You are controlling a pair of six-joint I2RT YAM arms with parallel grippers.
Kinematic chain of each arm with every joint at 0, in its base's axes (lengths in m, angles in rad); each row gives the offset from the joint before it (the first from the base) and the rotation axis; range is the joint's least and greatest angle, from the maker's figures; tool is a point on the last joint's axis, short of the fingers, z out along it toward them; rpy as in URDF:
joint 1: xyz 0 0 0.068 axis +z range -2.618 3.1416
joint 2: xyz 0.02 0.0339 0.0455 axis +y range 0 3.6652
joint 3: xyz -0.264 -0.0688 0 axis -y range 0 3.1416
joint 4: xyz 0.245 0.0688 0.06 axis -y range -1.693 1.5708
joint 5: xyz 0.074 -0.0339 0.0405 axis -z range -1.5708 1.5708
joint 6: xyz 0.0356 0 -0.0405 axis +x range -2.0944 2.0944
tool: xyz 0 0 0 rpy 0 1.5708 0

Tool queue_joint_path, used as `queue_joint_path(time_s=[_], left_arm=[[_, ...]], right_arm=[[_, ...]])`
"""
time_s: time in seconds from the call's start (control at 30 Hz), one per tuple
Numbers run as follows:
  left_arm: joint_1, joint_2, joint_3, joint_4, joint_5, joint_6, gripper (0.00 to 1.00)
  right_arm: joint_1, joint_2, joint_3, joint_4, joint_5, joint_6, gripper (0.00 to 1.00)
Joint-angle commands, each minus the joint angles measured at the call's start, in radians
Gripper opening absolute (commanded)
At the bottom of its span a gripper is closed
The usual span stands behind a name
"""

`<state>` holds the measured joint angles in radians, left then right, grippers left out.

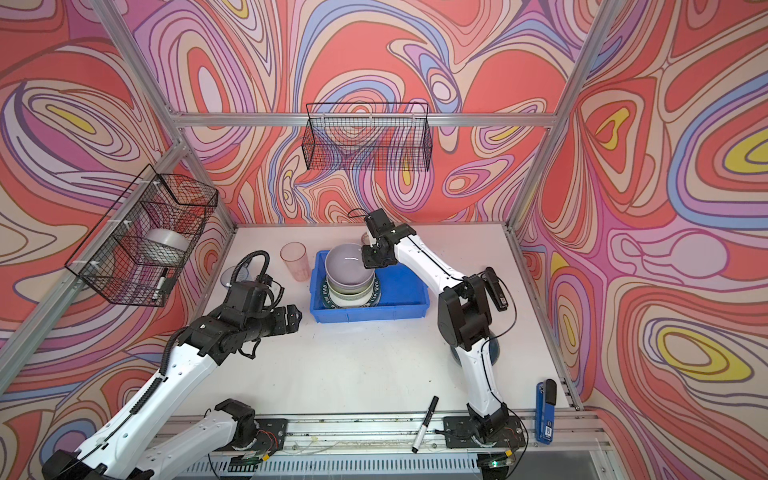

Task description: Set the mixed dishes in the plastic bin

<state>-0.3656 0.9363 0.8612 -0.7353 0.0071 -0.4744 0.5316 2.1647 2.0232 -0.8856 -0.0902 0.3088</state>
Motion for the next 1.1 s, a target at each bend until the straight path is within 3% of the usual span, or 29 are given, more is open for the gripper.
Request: queue_joint_path(time_s=[0.0,0.93,1.07], left_arm=[[0.009,-0.004,-0.009,-0.009,-0.005,0.007,0.89],[0.008,-0.002,-0.011,-0.01,-0.007,0.005,0.89],[0.007,-0.001,-0.012,-0.009,-0.006,0.005,0.89]], right_arm=[[0.013,-0.006,0.008,0.071,-0.004,0.02,0.0],[0.034,0.041,0.036,0.006,0.078,0.002,0.0],[0.037,0.04,0.042,0.0,0.085,0.0,0.05]])
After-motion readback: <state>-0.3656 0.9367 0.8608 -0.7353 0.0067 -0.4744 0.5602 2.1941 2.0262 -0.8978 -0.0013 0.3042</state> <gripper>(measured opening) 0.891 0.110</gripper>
